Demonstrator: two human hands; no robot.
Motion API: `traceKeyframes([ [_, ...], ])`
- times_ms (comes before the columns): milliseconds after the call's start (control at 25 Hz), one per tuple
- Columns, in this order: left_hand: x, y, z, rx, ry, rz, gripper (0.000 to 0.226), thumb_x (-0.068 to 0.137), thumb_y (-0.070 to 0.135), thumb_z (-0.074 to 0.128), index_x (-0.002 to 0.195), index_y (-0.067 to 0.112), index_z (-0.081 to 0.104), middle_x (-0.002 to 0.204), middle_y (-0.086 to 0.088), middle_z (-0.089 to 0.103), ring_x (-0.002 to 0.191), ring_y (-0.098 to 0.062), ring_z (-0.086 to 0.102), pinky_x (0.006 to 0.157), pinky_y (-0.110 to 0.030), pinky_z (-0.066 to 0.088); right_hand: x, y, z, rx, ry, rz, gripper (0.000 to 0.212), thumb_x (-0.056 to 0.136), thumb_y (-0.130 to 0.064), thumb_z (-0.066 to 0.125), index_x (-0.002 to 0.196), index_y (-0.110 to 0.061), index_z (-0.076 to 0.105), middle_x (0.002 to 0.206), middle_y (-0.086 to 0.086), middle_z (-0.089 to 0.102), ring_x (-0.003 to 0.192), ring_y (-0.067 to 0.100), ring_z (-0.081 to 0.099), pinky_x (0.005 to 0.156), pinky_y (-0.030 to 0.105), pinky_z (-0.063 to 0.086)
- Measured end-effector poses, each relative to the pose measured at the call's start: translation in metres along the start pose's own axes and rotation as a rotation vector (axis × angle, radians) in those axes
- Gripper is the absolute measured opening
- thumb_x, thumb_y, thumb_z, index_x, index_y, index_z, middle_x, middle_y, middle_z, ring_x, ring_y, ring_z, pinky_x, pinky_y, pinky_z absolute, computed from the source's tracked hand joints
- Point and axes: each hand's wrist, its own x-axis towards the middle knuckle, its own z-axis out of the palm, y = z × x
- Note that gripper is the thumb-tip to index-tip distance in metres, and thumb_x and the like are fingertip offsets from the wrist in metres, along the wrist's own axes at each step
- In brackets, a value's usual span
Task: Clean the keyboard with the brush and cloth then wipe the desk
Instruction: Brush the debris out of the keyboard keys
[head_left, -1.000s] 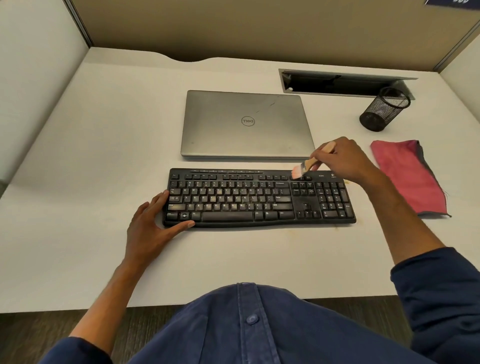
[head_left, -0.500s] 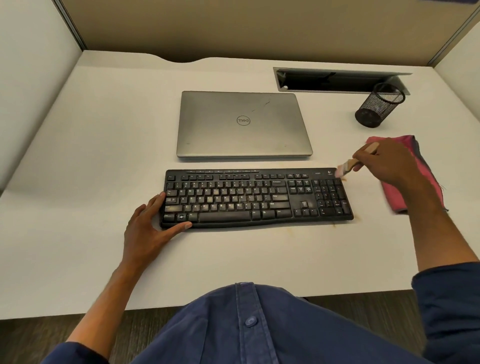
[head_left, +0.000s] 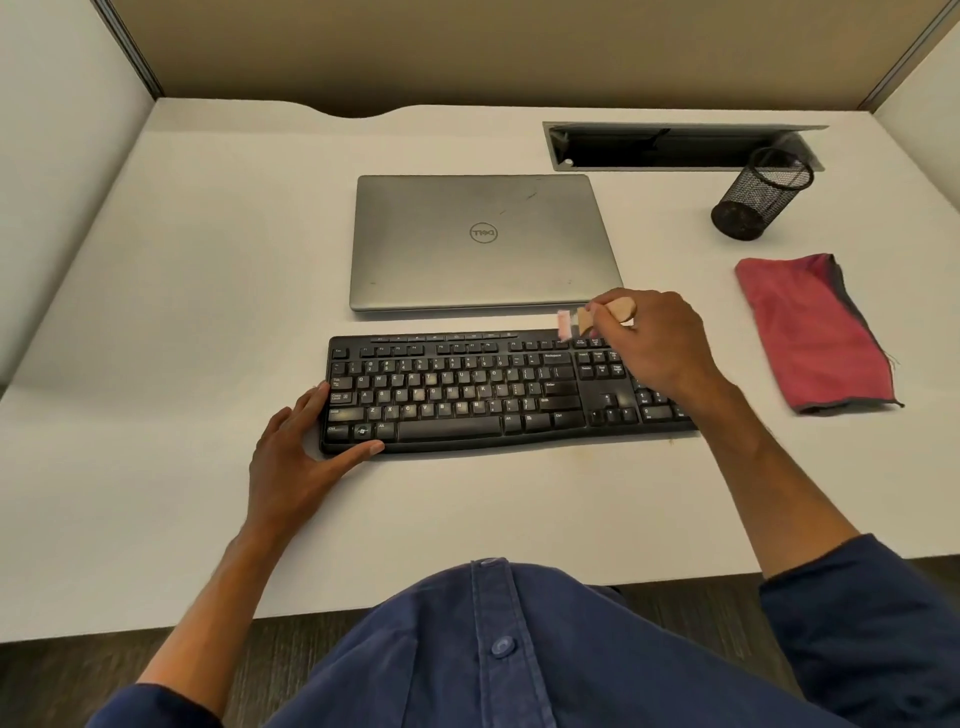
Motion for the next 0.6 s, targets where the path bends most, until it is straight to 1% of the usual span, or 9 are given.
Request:
traceKeyframes([
  [80, 0.0, 0.001, 0.0, -0.001, 0.004, -0.004, 0.089, 0.069, 0.058, 0.077, 0.147, 0.028, 0.046, 0.136, 0.006, 0.059, 0.118, -0.019, 0.052, 0.094, -0.03, 0.038, 0.002, 0.001, 0.0, -0.074, 0.0, 0.032, 0.03, 0.101, -0.034, 0.047, 0.102, -0.023, 0.075, 0.083, -0.001, 0.075, 0.073, 0.019, 0.062, 0.065, 0.031, 0.043],
  [120, 0.001, 0.0, 0.0, 0.003, 0.0, -0.007, 0.09, 0.068, 0.06, 0.077, 0.147, 0.028, 0.046, 0.136, 0.006, 0.059, 0.118, -0.019, 0.052, 0.094, -0.03, 0.038, 0.001, 0.0, -0.001, -0.071, -0.022, 0.053, 0.03, 0.101, -0.033, 0.047, 0.1, -0.022, 0.075, 0.082, -0.001, 0.075, 0.072, 0.018, 0.062, 0.064, 0.03, 0.044],
  [200, 0.0, 0.0, 0.0, 0.008, -0.008, -0.004, 0.094, 0.067, 0.068, 0.077, 0.147, 0.029, 0.045, 0.138, 0.009, 0.057, 0.12, -0.018, 0.052, 0.095, -0.03, 0.038, -0.002, -0.002, -0.007, -0.038, -0.089, 0.092, 0.028, 0.099, -0.029, 0.05, 0.09, -0.022, 0.075, 0.073, -0.006, 0.072, 0.064, 0.011, 0.059, 0.057, 0.026, 0.039],
  [240, 0.0, 0.0, -0.001, 0.007, -0.005, -0.002, 0.095, 0.066, 0.071, 0.073, 0.146, 0.03, 0.046, 0.139, 0.012, 0.056, 0.12, -0.017, 0.052, 0.095, -0.03, 0.038, -0.006, -0.004, -0.01, -0.023, -0.124, 0.109, 0.028, 0.098, -0.027, 0.051, 0.084, -0.021, 0.075, 0.067, -0.01, 0.07, 0.061, 0.007, 0.057, 0.055, 0.025, 0.036],
  [320, 0.0, 0.002, -0.001, 0.005, 0.002, -0.001, 0.096, 0.063, 0.074, 0.065, 0.146, 0.03, 0.046, 0.139, 0.013, 0.055, 0.12, -0.016, 0.051, 0.094, -0.029, 0.037, -0.015, -0.007, -0.014, -0.011, -0.188, 0.138, 0.027, 0.094, -0.025, 0.055, 0.076, -0.02, 0.075, 0.061, -0.012, 0.069, 0.058, 0.006, 0.058, 0.055, 0.024, 0.035],
  [400, 0.0, 0.004, -0.001, 0.007, 0.008, 0.002, 0.096, 0.064, 0.072, 0.067, 0.146, 0.028, 0.047, 0.14, 0.009, 0.056, 0.121, -0.018, 0.051, 0.095, -0.03, 0.037, -0.023, -0.01, -0.019, -0.022, -0.284, 0.153, 0.028, 0.091, -0.024, 0.056, 0.071, -0.02, 0.075, 0.057, -0.009, 0.069, 0.054, 0.004, 0.059, 0.056, 0.024, 0.036],
  [520, -0.001, 0.004, -0.001, 0.002, 0.016, 0.01, 0.094, 0.065, 0.069, 0.069, 0.146, 0.027, 0.047, 0.139, 0.006, 0.057, 0.121, -0.02, 0.052, 0.094, -0.032, 0.038, -0.027, -0.015, -0.03, -0.026, -0.452, 0.162, 0.029, 0.091, -0.023, 0.056, 0.069, -0.02, 0.076, 0.06, -0.009, 0.072, 0.048, -0.003, 0.057, 0.058, 0.024, 0.038],
  [560, -0.001, 0.005, -0.001, -0.002, 0.02, 0.011, 0.093, 0.065, 0.066, 0.07, 0.146, 0.027, 0.047, 0.138, 0.005, 0.058, 0.12, -0.021, 0.053, 0.094, -0.032, 0.039, -0.026, -0.018, -0.032, -0.017, -0.447, 0.164, 0.028, 0.091, -0.024, 0.056, 0.071, -0.021, 0.076, 0.062, -0.008, 0.072, 0.046, -0.004, 0.056, 0.058, 0.025, 0.038],
  [600, -0.001, 0.005, -0.001, -0.006, 0.025, 0.013, 0.092, 0.066, 0.065, 0.071, 0.146, 0.027, 0.047, 0.137, 0.004, 0.059, 0.119, -0.022, 0.053, 0.093, -0.033, 0.039, -0.024, -0.022, -0.032, 0.003, -0.398, 0.161, 0.026, 0.091, -0.025, 0.057, 0.073, -0.022, 0.075, 0.063, -0.007, 0.073, 0.045, -0.003, 0.055, 0.058, 0.025, 0.038],
])
